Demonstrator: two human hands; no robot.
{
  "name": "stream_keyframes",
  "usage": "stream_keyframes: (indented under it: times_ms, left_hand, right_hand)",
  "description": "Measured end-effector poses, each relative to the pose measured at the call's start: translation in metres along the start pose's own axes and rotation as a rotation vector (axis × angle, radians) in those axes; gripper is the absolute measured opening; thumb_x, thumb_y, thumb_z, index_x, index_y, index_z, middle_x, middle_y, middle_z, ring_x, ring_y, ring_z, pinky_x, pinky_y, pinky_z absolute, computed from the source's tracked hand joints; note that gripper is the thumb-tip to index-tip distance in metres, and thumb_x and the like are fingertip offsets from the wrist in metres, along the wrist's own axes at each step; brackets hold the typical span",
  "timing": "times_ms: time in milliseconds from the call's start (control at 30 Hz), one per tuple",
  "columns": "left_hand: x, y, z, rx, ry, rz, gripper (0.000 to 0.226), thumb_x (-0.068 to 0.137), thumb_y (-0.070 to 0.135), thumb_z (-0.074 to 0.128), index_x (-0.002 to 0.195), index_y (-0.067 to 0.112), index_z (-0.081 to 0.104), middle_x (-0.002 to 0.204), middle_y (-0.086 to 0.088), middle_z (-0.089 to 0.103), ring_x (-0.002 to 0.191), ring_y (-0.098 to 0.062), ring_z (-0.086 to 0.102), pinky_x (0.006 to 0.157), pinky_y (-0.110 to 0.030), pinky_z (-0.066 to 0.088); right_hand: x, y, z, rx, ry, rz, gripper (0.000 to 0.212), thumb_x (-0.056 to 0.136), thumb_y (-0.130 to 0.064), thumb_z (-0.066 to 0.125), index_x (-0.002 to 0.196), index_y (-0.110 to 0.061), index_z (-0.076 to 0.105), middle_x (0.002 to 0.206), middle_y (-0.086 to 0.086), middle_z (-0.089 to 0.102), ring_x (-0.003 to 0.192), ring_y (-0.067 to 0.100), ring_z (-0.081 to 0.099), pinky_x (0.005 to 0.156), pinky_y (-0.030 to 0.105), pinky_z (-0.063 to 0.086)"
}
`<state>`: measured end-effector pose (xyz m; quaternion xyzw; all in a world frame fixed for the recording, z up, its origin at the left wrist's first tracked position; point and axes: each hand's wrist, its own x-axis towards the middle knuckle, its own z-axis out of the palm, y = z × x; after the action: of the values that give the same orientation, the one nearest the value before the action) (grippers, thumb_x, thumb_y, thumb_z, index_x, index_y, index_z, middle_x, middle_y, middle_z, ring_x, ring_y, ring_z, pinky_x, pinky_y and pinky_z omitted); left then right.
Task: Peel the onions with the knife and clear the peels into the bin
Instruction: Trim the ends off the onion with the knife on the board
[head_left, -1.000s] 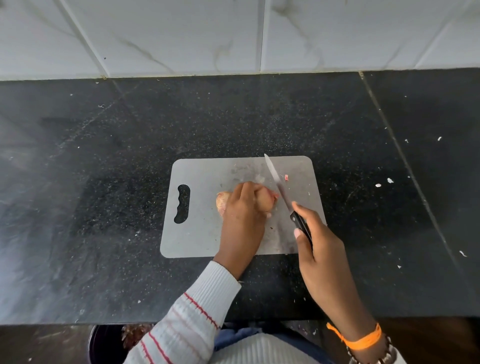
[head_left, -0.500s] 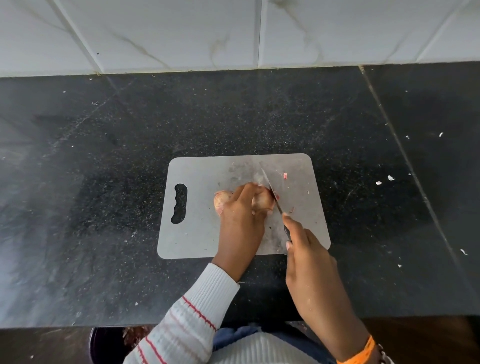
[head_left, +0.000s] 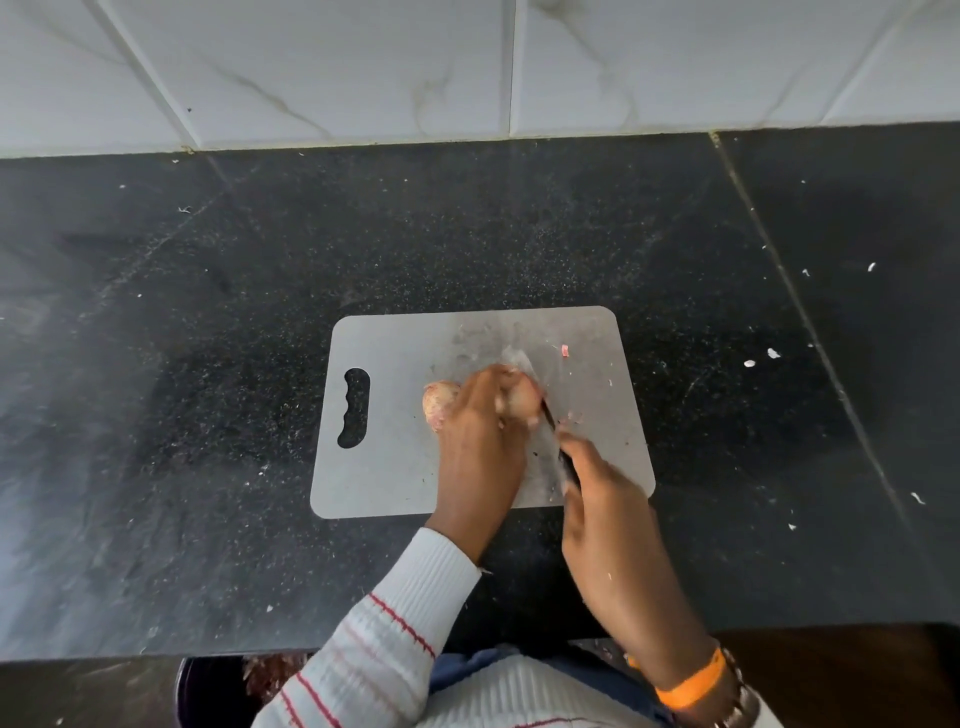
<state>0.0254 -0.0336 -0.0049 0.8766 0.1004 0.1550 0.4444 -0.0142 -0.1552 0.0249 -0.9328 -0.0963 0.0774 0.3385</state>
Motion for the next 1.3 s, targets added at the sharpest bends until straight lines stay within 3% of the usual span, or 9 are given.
stream_keyframes:
  times_ms: [100,267,533,700,833,967,1067,1167,1300]
  left_hand:
    - [0.001,-0.001,-0.001,-0.008,0.016,-0.020,0.032,0.074,0.002,0.071,0.103,0.007,0.058,0.100,0.008,0.054,0.082,0.005,0.039,0.074,-0.014,0.037]
    - [-0.004,-0.002,-0.005,0.004,0.000,-0.048,0.037,0.069,0.006,0.076,0.096,0.010,0.051,0.098,0.004,0.055,0.086,0.015,0.039,0.073,-0.007,0.035]
    - [-0.005,0.011,-0.023,0.186,-0.091,-0.002,0.036,0.073,0.006,0.073,0.100,0.008,0.050,0.091,0.007,0.050,0.076,-0.010,0.042,0.060,-0.015,0.032]
    - [-0.004,0.011,-0.023,0.254,-0.180,0.100,0.034,0.078,0.002,0.063,0.111,0.013,0.058,0.103,-0.004,0.062,0.090,-0.025,0.059,0.077,-0.032,0.046]
    - [0.001,0.012,-0.024,0.344,-0.229,0.003,0.043,0.092,0.039,0.053,0.129,0.018,0.051,0.105,-0.009,0.058,0.093,-0.028,0.057,0.074,-0.031,0.039]
    - [0.000,0.012,-0.024,0.482,-0.225,-0.031,0.045,0.092,0.050,0.044,0.123,0.020,0.056,0.104,-0.008,0.059,0.095,-0.027,0.055,0.067,-0.032,0.039]
    - [0.002,0.007,-0.026,0.443,-0.168,0.070,0.037,0.092,0.034,0.055,0.121,0.011,0.060,0.113,-0.014,0.051,0.096,-0.033,0.047,0.080,-0.039,0.042]
    - [0.003,-0.002,-0.032,0.322,-0.294,0.143,0.050,0.089,0.009,0.057,0.138,0.013,0.045,0.130,-0.015,0.047,0.111,-0.036,0.043,0.098,-0.037,0.032]
    - [0.004,-0.010,-0.031,0.280,-0.275,0.166,0.063,0.076,-0.006,0.063,0.133,0.016,0.052,0.124,-0.015,0.056,0.109,-0.037,0.050,0.095,-0.034,0.034]
  right_hand:
    - [0.000,0.007,0.007,0.066,0.014,0.004,0.047,0.093,-0.005,0.048,0.137,-0.021,0.042,0.116,0.004,0.062,0.107,0.018,0.060,0.090,0.028,0.048]
    - [0.020,0.014,0.014,0.072,0.030,-0.021,0.044,0.094,-0.006,0.048,0.136,-0.019,0.044,0.120,0.005,0.061,0.111,0.021,0.058,0.090,0.033,0.049]
    - [0.040,0.022,0.000,0.283,0.077,0.054,0.043,0.094,-0.012,0.054,0.135,-0.015,0.043,0.125,0.005,0.059,0.113,0.020,0.055,0.080,0.012,0.036]
    - [0.040,0.017,0.009,0.458,0.081,0.099,0.034,0.093,-0.011,0.054,0.124,-0.023,0.051,0.111,-0.015,0.059,0.103,0.003,0.054,0.080,0.004,0.041]
    - [0.042,0.021,0.013,0.595,0.181,0.125,0.032,0.094,-0.013,0.051,0.118,-0.033,0.050,0.108,-0.008,0.065,0.093,0.012,0.062,0.078,0.035,0.050]
    - [0.048,0.018,0.016,0.607,0.193,0.095,0.031,0.096,-0.014,0.048,0.119,-0.034,0.046,0.110,-0.004,0.065,0.083,0.010,0.061,0.074,0.035,0.052]
    - [0.056,0.012,0.020,0.632,0.164,0.076,0.030,0.097,-0.010,0.046,0.120,-0.028,0.044,0.110,0.004,0.066,0.073,0.006,0.065,0.067,0.032,0.057]
    - [0.064,0.005,0.022,0.623,0.171,0.050,0.030,0.096,-0.008,0.046,0.123,-0.023,0.045,0.111,0.003,0.066,0.091,0.016,0.067,0.081,0.043,0.056]
    - [0.073,0.000,0.016,0.607,0.176,0.040,0.029,0.097,-0.011,0.045,0.123,-0.023,0.045,0.109,0.000,0.067,0.093,0.019,0.067,0.082,0.047,0.055]
